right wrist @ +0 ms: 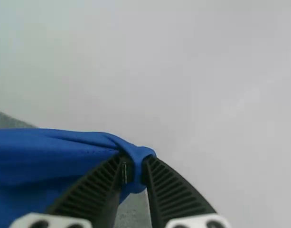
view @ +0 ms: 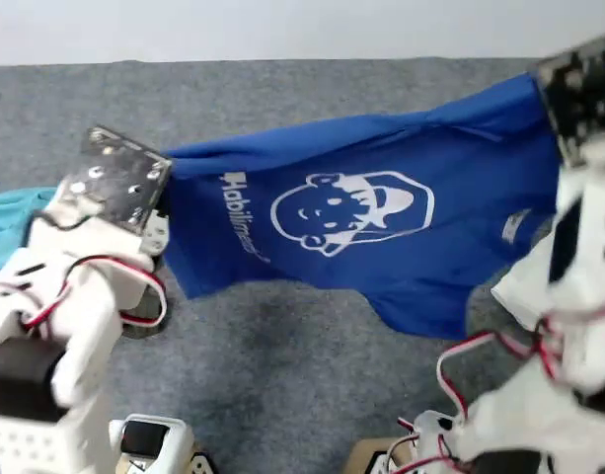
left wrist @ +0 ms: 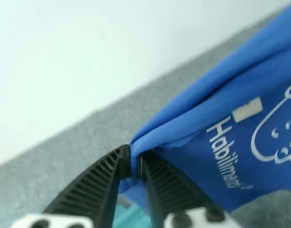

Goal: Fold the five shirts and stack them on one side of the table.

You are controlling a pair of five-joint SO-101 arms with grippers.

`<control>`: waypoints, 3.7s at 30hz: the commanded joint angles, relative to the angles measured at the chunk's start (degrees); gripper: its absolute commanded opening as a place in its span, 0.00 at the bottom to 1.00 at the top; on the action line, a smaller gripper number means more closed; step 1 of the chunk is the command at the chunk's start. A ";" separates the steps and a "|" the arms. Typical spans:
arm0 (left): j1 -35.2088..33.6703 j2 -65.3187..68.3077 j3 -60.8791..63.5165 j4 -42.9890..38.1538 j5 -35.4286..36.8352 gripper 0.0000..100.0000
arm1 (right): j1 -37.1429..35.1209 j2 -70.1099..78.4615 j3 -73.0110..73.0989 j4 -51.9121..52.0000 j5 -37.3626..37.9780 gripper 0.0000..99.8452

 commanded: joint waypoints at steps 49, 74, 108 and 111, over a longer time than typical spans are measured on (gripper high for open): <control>1.41 23.65 30.64 -45.01 -6.15 0.01 | -2.24 42.68 -0.09 -8.22 -8.70 0.01; -2.11 65.76 -13.85 -41.41 -6.24 0.01 | -8.22 52.44 -0.26 -33.27 -8.26 0.01; -3.16 66.29 -13.58 -0.97 -26.37 0.01 | -8.04 20.79 39.30 16.75 -4.92 0.01; -3.16 66.29 -13.58 -0.88 -26.37 0.01 | -7.78 17.01 46.59 16.04 -5.01 0.01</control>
